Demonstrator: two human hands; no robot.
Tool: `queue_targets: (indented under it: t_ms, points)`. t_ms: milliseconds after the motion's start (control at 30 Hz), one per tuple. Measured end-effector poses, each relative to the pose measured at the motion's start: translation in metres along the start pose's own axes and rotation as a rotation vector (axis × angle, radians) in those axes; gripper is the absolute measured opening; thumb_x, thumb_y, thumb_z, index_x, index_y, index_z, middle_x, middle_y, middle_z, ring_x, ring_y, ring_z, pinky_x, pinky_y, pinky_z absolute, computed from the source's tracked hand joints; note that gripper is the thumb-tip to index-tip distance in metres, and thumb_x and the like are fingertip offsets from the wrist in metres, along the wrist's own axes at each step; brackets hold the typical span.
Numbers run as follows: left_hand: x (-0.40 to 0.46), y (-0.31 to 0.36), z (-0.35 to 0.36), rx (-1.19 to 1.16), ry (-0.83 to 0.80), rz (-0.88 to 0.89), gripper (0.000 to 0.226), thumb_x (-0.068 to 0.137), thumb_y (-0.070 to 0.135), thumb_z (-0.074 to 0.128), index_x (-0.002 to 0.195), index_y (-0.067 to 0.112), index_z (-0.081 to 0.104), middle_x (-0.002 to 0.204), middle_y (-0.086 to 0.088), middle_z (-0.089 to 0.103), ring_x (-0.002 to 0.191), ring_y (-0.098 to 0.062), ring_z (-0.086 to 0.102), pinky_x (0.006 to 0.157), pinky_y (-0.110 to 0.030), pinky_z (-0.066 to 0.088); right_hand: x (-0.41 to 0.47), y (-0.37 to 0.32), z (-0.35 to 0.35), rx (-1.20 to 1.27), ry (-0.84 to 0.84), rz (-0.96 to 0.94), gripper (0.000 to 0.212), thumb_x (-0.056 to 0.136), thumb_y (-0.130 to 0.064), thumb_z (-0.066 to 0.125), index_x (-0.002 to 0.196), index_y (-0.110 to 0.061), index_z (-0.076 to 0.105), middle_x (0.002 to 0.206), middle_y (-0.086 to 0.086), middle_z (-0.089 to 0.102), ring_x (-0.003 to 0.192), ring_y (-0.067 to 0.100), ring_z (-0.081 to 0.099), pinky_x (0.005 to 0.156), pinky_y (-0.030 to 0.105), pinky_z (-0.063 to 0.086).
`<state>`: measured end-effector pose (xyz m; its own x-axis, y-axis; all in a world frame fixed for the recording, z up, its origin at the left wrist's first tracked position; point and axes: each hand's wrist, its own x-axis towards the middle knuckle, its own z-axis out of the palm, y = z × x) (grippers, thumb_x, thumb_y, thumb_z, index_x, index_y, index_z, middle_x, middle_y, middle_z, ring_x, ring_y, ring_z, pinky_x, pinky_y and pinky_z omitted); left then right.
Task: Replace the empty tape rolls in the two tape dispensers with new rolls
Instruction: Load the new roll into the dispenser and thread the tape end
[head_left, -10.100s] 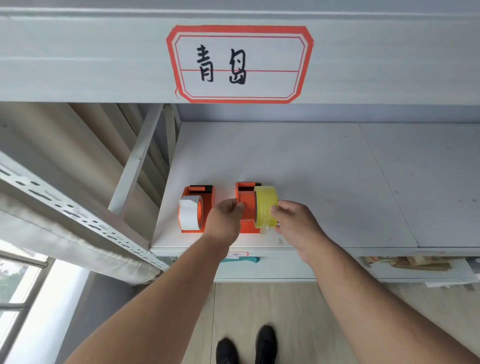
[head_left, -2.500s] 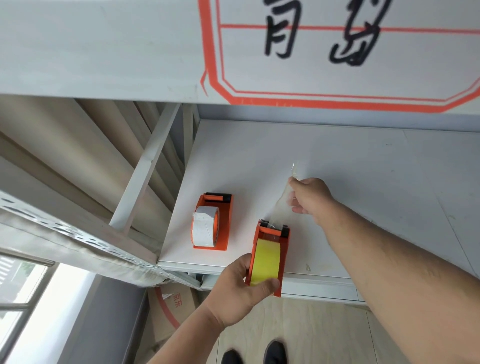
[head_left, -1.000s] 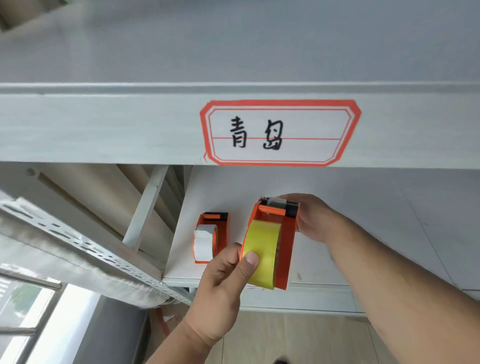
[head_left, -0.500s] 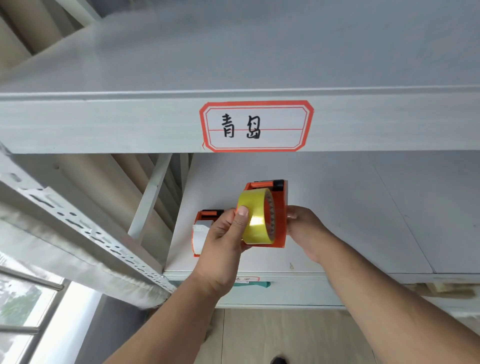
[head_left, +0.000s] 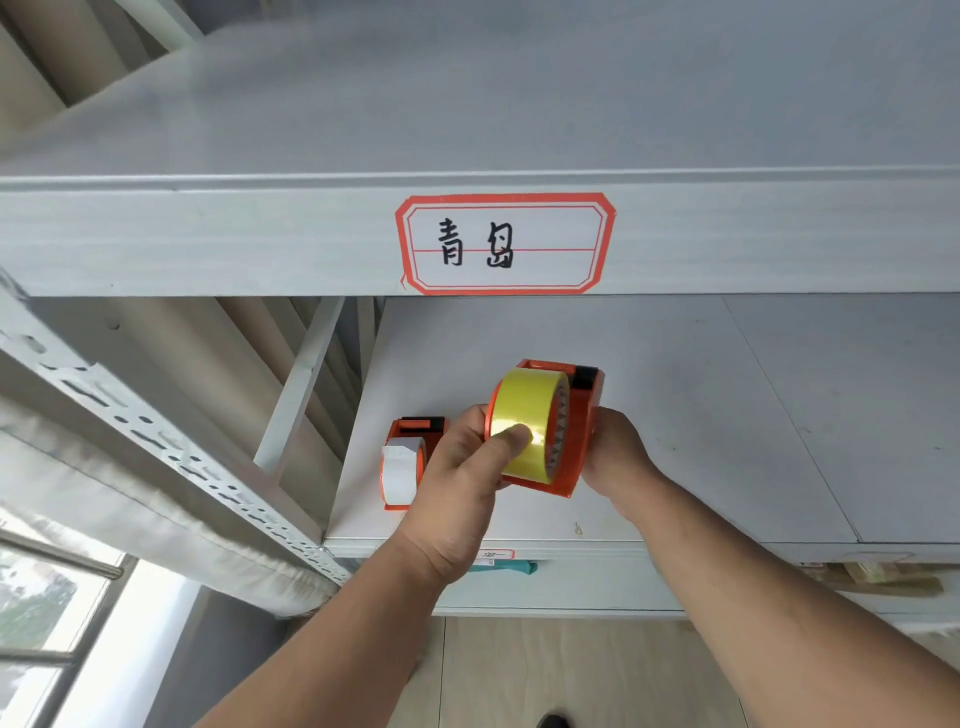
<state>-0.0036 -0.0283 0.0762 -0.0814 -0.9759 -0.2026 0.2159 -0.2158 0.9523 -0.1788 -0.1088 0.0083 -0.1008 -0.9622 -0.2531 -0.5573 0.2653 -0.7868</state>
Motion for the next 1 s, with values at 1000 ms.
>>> queue_targets:
  t_ms: [1000]
  points:
    - [-0.023, 0.005, -0.003, -0.012, -0.167, 0.011, 0.022, 0.088, 0.023, 0.068, 0.106, 0.010, 0.069, 0.098, -0.005, 0.077, 0.094, -0.022, 0.072, 0.097, -0.042, 0.057, 0.053, 0.019, -0.037, -0.292, 0.212, -0.068, 0.025, 0.091, -0.020, 0.057, 0.070, -0.008, 0.065, 0.068, 0.007, 0.066, 0.069, 0.025, 0.060, 0.054, 0.025, 0.032]
